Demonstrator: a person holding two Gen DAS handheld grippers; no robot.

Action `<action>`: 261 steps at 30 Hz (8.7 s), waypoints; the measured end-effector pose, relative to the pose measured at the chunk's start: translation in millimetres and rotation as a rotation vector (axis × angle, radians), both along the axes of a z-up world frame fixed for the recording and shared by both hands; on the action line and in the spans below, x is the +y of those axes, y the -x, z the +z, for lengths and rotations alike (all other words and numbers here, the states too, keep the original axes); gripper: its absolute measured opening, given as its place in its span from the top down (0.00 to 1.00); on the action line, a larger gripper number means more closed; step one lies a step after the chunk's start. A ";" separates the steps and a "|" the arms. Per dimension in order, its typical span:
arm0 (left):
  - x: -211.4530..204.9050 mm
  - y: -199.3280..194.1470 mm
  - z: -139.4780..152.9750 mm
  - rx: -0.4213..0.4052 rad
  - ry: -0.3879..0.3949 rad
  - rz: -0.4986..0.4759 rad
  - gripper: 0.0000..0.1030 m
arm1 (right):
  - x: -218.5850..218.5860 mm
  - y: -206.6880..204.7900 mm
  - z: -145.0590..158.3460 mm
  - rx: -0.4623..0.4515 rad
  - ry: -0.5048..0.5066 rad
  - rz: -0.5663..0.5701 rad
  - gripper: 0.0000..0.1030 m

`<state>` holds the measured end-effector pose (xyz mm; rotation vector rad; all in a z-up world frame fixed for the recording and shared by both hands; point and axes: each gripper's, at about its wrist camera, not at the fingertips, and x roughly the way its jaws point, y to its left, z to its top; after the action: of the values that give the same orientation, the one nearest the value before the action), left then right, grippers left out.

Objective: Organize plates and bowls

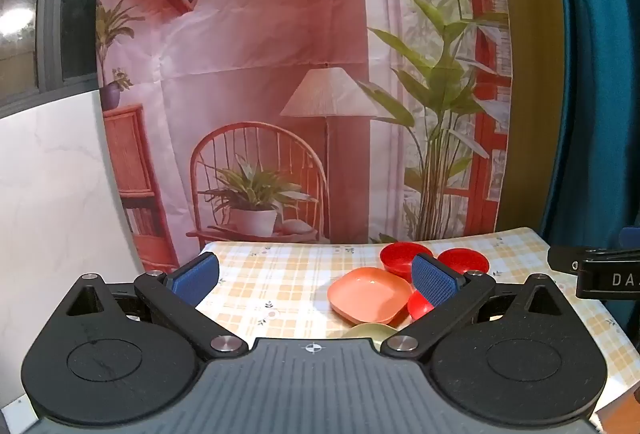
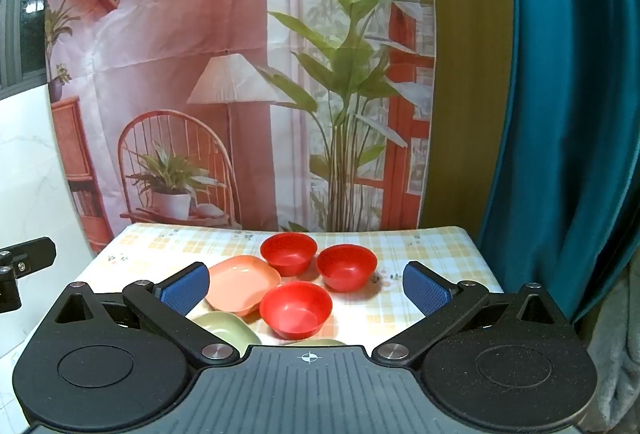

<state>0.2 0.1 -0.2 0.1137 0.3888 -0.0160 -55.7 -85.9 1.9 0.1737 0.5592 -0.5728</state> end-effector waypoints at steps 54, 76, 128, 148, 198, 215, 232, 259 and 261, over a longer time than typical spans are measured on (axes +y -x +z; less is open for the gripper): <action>-2.1 0.0 -0.3 -0.005 -0.007 0.013 0.00 | -0.8 4.3 -3.9 -0.001 0.006 0.001 0.00; -2.1 0.7 0.2 -0.008 -0.006 0.013 0.00 | -0.9 4.7 -3.2 -0.002 0.006 0.001 0.00; 16.2 -109.7 -111.1 0.179 0.008 0.040 0.16 | -49.5 -80.9 -151.3 0.068 -0.153 0.147 0.01; 37.2 -165.7 -201.0 0.449 0.110 -0.022 0.63 | -51.7 -128.4 -224.9 0.248 -0.330 0.263 0.58; 57.8 -208.0 -237.4 0.550 0.129 -0.237 0.91 | -53.6 -157.4 -263.0 0.353 -0.454 0.147 0.85; 57.6 -212.5 -241.2 0.562 0.136 -0.228 0.91 | -75.7 -178.7 -271.9 0.354 -0.396 0.162 0.85; 67.2 -201.8 -235.2 0.600 0.223 -0.192 0.91 | -71.4 -177.1 -274.2 0.336 -0.410 0.185 0.97; 72.6 -192.2 -234.8 0.669 0.286 -0.124 0.89 | -65.8 -170.8 -273.4 0.334 -0.435 0.185 0.97; 73.2 -191.7 -235.7 0.671 0.296 -0.121 0.89 | -66.0 -170.6 -273.4 0.332 -0.437 0.184 0.97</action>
<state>191.9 73.2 -235.9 -0.1691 1.0431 -0.2344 114.9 -151.9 -271.6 0.4402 1.0107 -0.2937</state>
